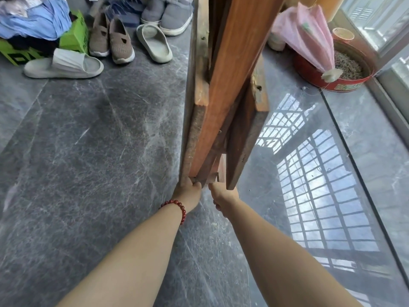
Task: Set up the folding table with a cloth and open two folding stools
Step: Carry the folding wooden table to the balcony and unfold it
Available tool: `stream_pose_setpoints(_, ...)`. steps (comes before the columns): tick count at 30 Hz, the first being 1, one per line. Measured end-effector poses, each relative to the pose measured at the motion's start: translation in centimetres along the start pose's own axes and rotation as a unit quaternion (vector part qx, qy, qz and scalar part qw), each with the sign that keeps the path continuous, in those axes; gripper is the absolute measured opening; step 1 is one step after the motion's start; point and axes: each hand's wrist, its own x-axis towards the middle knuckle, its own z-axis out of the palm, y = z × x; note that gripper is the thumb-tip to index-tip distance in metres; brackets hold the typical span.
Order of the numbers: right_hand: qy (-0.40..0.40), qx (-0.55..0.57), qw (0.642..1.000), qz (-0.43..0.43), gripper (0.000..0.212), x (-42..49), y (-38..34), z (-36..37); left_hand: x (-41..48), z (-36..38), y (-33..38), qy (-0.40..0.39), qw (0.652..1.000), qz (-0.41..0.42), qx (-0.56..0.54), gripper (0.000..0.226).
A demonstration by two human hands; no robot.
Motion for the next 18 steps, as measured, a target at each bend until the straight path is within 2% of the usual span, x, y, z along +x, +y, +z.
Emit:
stream_pose_setpoints(3, 0.012, -0.009, 1.0, 0.016, 0.025, 0.0, 0.3, -0.1, 0.0, -0.2, -0.2, 0.001, 1.0, 0.001, -0.011, 0.017)
stream_pose_setpoints(5, 0.012, 0.007, 1.0, 0.027, 0.008, -0.1, 0.2, -0.6, 0.1, -0.9, -0.3, 0.009, 1.0, 0.01, 0.001, 0.014)
stream_pose_setpoints(8, 0.009, -0.013, 1.0, 0.004, 0.018, -0.2, 0.3, -2.0, 0.2, -1.7, -0.4, 0.033, 0.998, 0.031, 0.039, 0.031)
stream_pose_setpoints(10, 0.042, -0.02, 0.999, 0.009, 0.024, 0.2, 0.8, -3.0, 0.1, -1.8, -0.5, 0.022, 0.998, 0.036, 0.036, 0.028)
stream_pose_setpoints(12, 0.056, -0.032, 0.998, 0.03, 0.02, 0.4, 1.4, -3.4, -0.1, -1.7, -0.5, 0.007, 0.999, 0.023, 0.028, 0.025)
stream_pose_setpoints(15, 0.041, -0.033, 0.997, 0.048, 0.017, 0.5, 1.9, -3.7, -0.5, -1.6, -0.4, 0.0, 0.999, 0.029, 0.038, 0.036)
stream_pose_setpoints(18, 0.047, -0.031, 0.997, 0.061, 0.012, 0.4, 2.1, -4.0, -1.2, -1.4, -0.4, -0.004, 0.999, 0.031, 0.037, 0.036)
